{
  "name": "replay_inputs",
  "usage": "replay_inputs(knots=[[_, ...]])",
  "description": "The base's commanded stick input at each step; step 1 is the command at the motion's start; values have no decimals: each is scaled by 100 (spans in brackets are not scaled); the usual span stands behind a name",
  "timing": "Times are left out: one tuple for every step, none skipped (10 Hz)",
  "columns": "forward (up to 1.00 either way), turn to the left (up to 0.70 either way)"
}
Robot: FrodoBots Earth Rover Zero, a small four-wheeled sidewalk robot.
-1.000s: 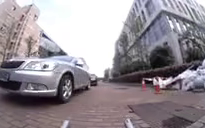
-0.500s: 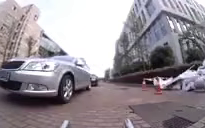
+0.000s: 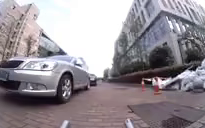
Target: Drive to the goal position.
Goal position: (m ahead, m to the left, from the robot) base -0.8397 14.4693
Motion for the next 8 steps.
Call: replay_inputs(knots=[[-45,-27],[-45,-27],[-45,-27],[-45,-27],[-45,-27],[-45,-27],[-45,-27],[-45,-27]])
